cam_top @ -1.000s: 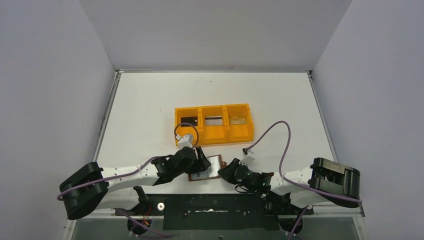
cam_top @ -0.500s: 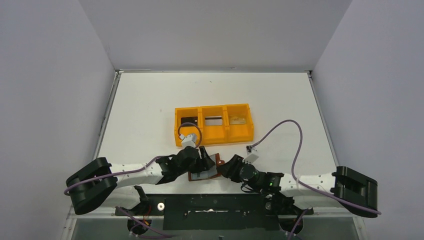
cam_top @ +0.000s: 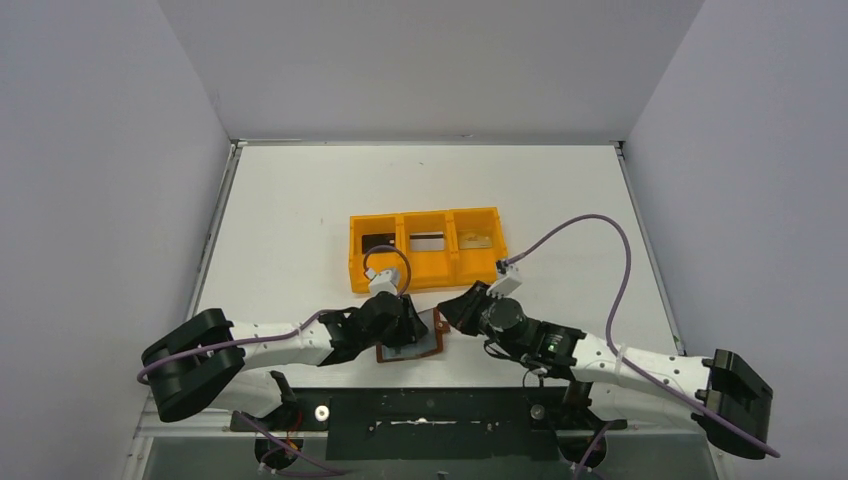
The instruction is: Take the credit cards out of the card holder
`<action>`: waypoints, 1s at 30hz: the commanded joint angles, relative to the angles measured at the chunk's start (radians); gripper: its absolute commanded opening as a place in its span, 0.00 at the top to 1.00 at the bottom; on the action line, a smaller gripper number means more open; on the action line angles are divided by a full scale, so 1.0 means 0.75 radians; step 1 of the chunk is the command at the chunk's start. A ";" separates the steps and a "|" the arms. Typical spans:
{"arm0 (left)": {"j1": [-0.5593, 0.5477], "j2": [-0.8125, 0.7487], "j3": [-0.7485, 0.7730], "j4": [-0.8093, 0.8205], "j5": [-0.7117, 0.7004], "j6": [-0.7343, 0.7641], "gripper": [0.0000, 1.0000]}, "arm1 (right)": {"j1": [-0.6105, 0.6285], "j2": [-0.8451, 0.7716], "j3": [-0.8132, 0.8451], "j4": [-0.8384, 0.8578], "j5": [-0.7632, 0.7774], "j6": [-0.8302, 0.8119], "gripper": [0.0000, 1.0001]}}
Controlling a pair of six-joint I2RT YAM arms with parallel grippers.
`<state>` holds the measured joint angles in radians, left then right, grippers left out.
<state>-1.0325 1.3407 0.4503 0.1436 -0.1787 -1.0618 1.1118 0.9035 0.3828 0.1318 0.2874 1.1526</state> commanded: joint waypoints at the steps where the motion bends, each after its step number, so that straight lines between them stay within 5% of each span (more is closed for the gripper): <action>1: -0.012 0.020 -0.010 -0.122 0.012 0.033 0.60 | -0.151 0.168 0.111 -0.033 -0.168 -0.050 0.91; 18: -0.022 -0.039 -0.040 -0.122 0.000 0.023 0.62 | -0.179 0.689 0.192 0.188 -0.414 -0.013 0.91; 30: -0.029 -0.409 -0.069 -0.306 -0.106 0.017 0.49 | -0.167 0.796 0.128 0.319 -0.459 0.013 0.87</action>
<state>-1.0485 1.1324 0.4034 -0.0124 -0.2031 -1.0592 0.9798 1.4841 0.4694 0.3000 -0.0490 1.1641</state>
